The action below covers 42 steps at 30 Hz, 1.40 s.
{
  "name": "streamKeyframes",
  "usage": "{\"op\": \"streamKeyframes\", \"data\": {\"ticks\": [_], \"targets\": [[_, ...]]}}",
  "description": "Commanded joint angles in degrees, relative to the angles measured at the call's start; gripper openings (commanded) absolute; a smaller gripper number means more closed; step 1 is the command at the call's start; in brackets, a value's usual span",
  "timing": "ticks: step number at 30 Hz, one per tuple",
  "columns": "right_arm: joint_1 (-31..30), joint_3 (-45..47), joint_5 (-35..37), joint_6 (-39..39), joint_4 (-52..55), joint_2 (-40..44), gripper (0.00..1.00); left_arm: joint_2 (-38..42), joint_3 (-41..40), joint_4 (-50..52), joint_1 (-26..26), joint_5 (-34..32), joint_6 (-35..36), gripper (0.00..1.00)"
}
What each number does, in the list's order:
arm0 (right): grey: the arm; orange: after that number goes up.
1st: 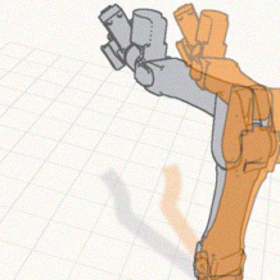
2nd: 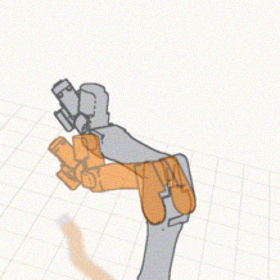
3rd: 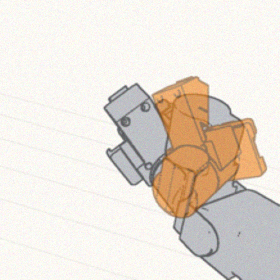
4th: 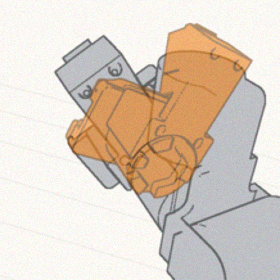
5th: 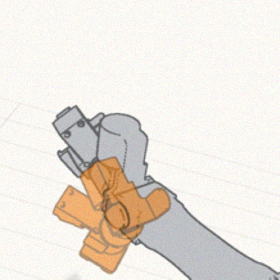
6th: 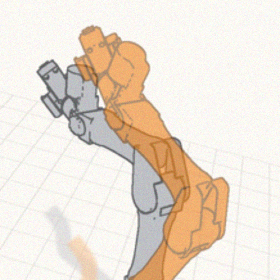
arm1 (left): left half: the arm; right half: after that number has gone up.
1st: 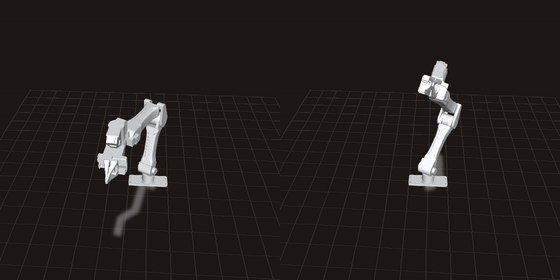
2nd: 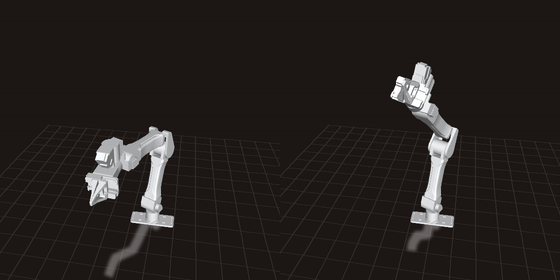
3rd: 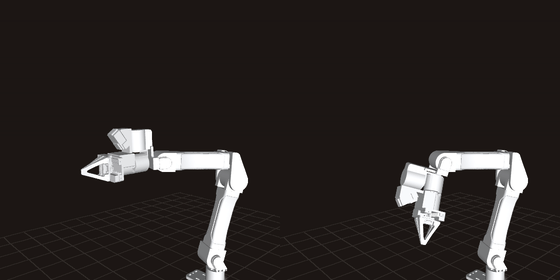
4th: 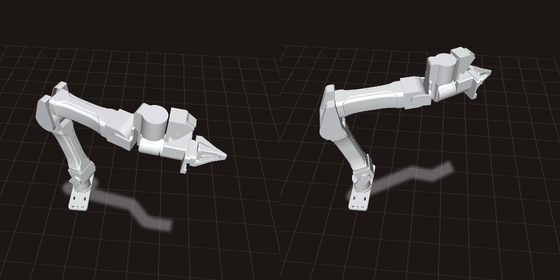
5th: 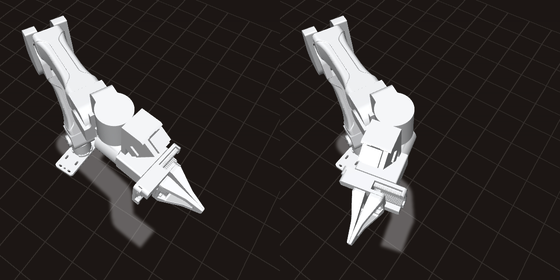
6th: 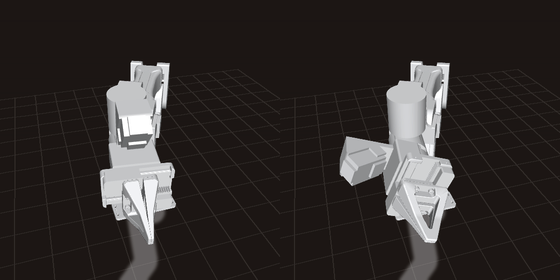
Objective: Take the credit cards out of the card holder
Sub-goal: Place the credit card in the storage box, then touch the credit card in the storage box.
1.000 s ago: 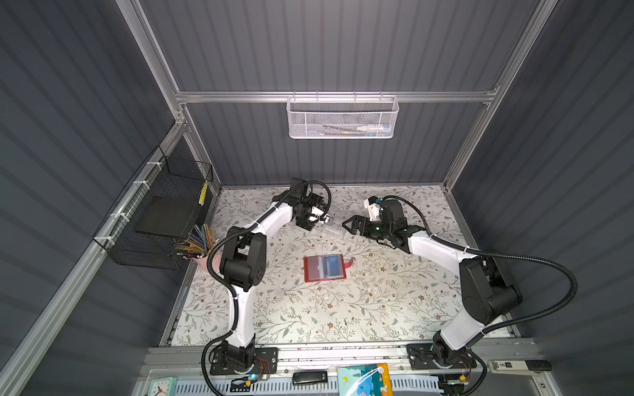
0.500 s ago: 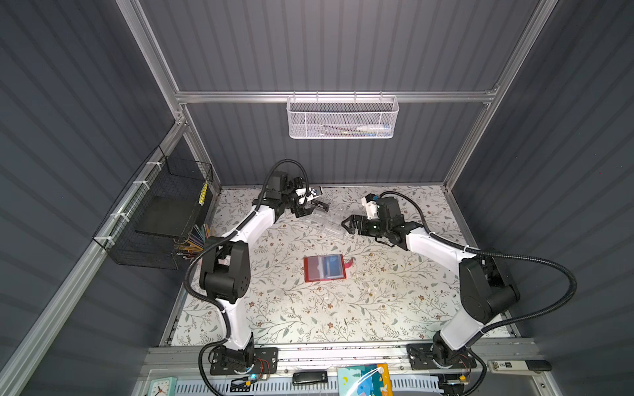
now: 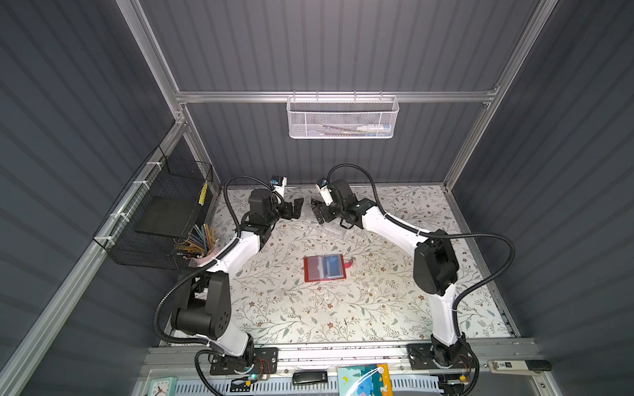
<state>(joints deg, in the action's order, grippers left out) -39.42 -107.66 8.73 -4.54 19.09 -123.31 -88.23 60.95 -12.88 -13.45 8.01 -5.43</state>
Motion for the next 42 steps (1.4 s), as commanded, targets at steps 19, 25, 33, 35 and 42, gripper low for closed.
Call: {"op": "streamKeyframes", "data": {"ticks": [19, 25, 33, 35, 42], "targets": [[-0.01, -29.92, 21.34, -10.29, 11.35, -22.26, 0.99, 14.31, -17.94, -4.22, -0.17, 0.33, -16.43, 1.00], [1.00, -30.21, 20.96, -9.71, 10.79, -22.50, 0.99, 15.01, -19.51, -4.43, -0.17, 0.34, -16.39, 1.00], [2.65, -30.45, 19.79, -9.04, 11.26, -21.74, 0.99, 14.22, -20.33, -5.46, -0.17, 1.90, -17.32, 1.00], [3.00, -30.40, 19.46, -8.86, 11.76, -21.46, 0.99, 14.37, -20.74, -6.07, -0.17, 2.08, -17.84, 1.00], [3.73, -23.65, 10.97, -5.29, 10.33, -15.04, 0.99, 16.23, -21.47, -5.88, -0.17, 0.78, -16.44, 1.00]]}}
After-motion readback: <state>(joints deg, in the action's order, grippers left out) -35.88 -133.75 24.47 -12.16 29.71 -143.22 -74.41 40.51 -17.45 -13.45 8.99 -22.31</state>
